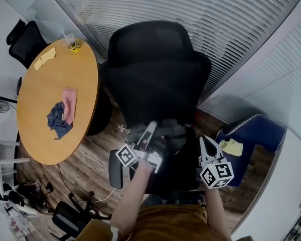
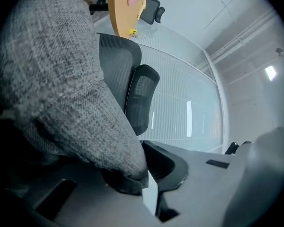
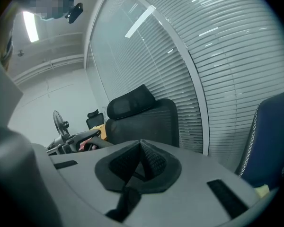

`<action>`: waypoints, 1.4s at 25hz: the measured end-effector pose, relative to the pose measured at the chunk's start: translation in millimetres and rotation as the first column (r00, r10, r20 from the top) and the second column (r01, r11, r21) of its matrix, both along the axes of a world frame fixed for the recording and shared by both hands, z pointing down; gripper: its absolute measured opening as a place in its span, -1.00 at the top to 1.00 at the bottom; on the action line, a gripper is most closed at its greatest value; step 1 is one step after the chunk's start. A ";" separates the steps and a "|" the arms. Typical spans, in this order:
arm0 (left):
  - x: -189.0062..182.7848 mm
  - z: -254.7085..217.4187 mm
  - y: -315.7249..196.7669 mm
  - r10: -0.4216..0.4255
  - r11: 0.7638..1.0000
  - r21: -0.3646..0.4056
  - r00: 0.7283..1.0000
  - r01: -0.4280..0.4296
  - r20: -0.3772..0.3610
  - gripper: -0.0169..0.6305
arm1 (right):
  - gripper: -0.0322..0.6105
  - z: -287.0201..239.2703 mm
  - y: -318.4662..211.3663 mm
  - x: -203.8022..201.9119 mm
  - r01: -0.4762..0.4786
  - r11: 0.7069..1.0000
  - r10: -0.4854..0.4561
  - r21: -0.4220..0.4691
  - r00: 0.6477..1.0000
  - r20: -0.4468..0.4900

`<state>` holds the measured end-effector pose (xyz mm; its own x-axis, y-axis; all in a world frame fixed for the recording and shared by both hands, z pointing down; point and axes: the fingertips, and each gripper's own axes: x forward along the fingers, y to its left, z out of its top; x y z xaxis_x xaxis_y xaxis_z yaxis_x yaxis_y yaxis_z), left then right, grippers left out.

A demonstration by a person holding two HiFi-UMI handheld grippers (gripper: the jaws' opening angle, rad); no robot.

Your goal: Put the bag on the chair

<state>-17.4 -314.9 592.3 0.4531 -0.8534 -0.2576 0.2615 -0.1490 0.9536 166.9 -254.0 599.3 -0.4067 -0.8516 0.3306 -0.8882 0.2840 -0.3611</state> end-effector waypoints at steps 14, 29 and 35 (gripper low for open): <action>-7.2 21.4 -37.5 -0.066 0.992 -0.098 0.995 0.074 0.081 0.88 | 0.86 13.4 -1.2 -3.9 0.012 0.999 -0.012 -0.030 1.000 0.008; -9.7 29.0 -33.6 -0.050 0.984 -0.165 0.991 0.071 0.128 0.64 | 0.86 5.3 5.9 -19.7 0.037 0.999 -0.037 -0.020 0.999 0.021; -21.7 30.9 -20.2 -0.053 0.978 -0.192 0.990 0.077 0.130 0.62 | 0.86 -7.8 10.3 -28.7 0.041 0.999 -0.041 0.001 0.999 0.010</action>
<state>-39.1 -335.1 623.2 0.4128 -0.9104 -0.0278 0.1358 0.0314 0.9902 138.3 -243.7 591.4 -0.4444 -0.8346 0.3255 -0.8723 0.3205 -0.3692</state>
